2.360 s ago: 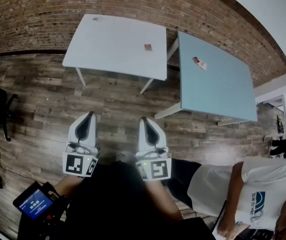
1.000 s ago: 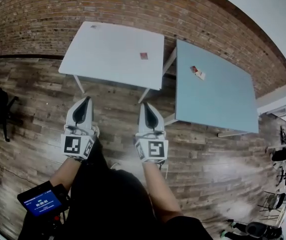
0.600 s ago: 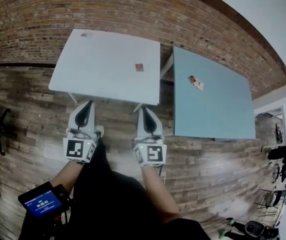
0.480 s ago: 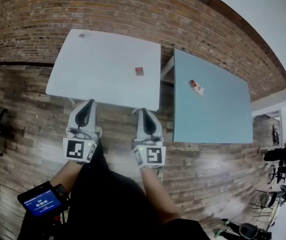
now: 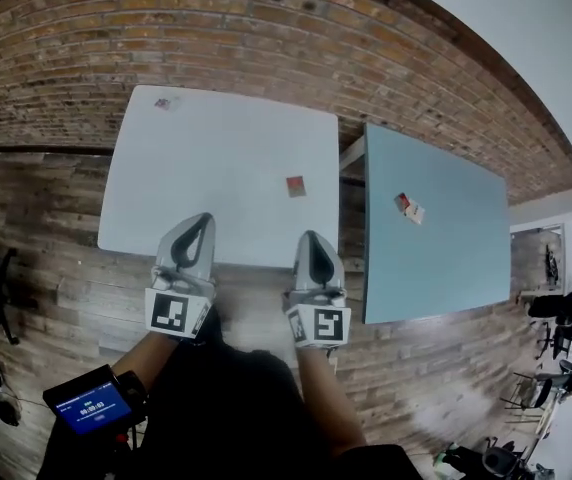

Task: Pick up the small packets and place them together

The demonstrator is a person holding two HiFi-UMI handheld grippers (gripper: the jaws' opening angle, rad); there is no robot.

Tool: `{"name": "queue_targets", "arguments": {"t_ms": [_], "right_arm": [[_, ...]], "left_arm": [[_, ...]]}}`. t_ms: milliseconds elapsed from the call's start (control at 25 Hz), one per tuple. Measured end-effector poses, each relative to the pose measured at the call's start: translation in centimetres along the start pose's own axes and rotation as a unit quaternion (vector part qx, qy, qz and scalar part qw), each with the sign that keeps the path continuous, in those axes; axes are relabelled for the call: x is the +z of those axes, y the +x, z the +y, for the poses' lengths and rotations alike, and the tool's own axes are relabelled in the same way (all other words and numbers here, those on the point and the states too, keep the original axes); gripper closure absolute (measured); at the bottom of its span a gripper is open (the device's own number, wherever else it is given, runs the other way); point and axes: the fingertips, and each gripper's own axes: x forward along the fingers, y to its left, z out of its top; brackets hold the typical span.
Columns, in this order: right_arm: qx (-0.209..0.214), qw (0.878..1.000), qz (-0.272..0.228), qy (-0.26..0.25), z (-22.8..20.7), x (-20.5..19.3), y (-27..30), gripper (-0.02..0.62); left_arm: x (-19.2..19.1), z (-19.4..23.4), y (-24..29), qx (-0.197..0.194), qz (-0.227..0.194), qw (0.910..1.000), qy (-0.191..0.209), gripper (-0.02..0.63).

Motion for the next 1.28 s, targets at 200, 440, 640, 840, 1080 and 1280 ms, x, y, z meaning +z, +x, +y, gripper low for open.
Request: {"name": "queue_targets", "arguments": {"t_ms": [200,440,640,840,1080,1280], "right_arm": [[-0.009,1.0,0.011,-0.005,-0.5,-0.4,3.0,0.594],[-0.012,1.0,0.022,-0.006,-2.1,-0.9,5.5,0.594],[0.001,1.0,0.025,-0.003,-3.7,-1.4,8.2,0.594],[-0.009,1.0,0.02,0.007,-6.4,-2.1,10.0,0.594],[0.008,1.0,0.012,0.015,-8.5,-2.3,13.8,0.594],[0.034,0.999,0.011,0.009,-9.8,-2.9,17.3,0.594]], "left_arm": [[-0.1,2.2,2.2,-0.006,0.006,0.9999,-0.009,0.606],[-0.6,3.2,4.5,-0.001,0.01,0.9999,-0.01,0.606],[-0.7,3.3,7.3,0.009,0.006,0.9999,-0.002,0.606],[-0.2,3.8,9.6,0.025,-0.004,0.9996,0.01,0.606],[-1.3,5.3,14.4,0.046,0.003,0.9986,0.025,0.606],[-2.1,5.9,18.6,0.054,0.005,0.9975,0.046,0.606]]}}
